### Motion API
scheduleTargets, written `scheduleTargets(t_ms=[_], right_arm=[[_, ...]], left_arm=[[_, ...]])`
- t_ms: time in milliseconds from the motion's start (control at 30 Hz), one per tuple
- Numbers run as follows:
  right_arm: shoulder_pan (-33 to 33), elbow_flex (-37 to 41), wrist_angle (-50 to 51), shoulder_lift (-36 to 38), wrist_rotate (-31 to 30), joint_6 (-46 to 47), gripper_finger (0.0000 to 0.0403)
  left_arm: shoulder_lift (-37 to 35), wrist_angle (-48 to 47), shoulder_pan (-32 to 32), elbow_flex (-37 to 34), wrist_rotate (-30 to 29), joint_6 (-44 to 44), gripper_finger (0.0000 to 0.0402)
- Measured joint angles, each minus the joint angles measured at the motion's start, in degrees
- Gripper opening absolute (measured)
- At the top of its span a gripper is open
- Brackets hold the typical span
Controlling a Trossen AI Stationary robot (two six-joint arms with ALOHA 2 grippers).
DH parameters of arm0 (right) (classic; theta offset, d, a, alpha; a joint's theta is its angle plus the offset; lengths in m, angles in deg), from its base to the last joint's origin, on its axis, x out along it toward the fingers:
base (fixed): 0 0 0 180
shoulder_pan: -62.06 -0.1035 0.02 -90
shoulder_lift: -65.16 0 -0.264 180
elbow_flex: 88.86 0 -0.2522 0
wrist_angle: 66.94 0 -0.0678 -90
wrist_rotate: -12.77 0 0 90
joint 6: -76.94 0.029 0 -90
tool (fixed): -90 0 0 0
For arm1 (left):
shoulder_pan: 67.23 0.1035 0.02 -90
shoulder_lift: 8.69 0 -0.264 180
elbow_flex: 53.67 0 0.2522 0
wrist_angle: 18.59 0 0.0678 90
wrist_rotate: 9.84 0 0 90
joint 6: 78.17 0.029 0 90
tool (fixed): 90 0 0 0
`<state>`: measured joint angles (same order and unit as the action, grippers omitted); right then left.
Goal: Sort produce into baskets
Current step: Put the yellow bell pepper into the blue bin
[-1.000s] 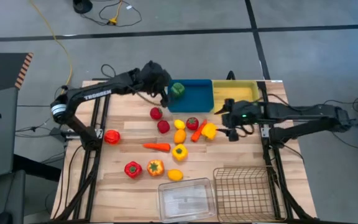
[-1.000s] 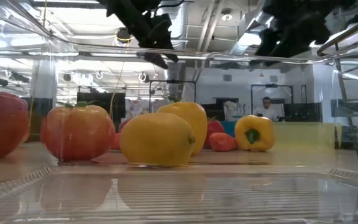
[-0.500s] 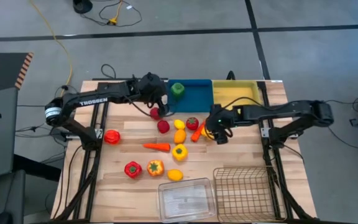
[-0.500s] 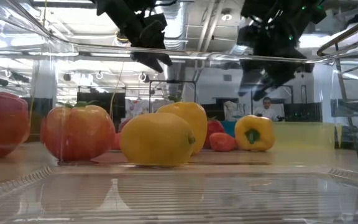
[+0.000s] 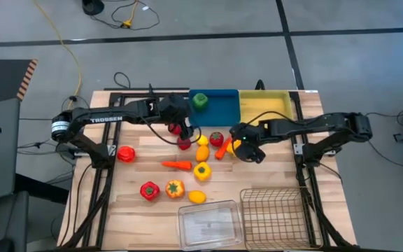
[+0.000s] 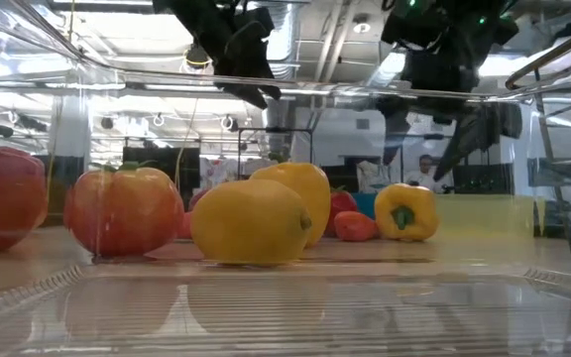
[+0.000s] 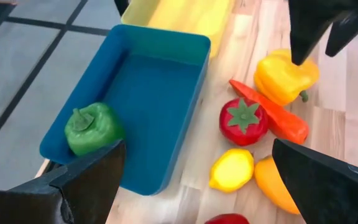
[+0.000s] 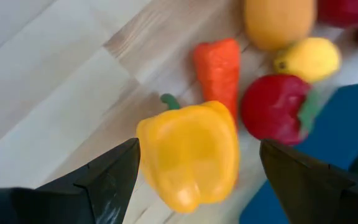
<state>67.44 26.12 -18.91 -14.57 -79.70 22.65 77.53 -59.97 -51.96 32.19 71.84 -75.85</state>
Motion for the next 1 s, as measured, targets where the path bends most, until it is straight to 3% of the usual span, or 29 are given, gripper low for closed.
scheduleTargets(t_ms=[600,1000], right_arm=[[0.0,-0.2,-2.1,-8.5,-3.8,-0.2,0.0357],[0.0,-0.1,-3.7,-8.5,-4.8,7.8,0.0353]], left_arm=[[0.0,0.1,-1.6,0.0,-0.1,0.0,0.0391],[0.0,0.1,-1.7,0.0,0.3,0.1,0.0391]])
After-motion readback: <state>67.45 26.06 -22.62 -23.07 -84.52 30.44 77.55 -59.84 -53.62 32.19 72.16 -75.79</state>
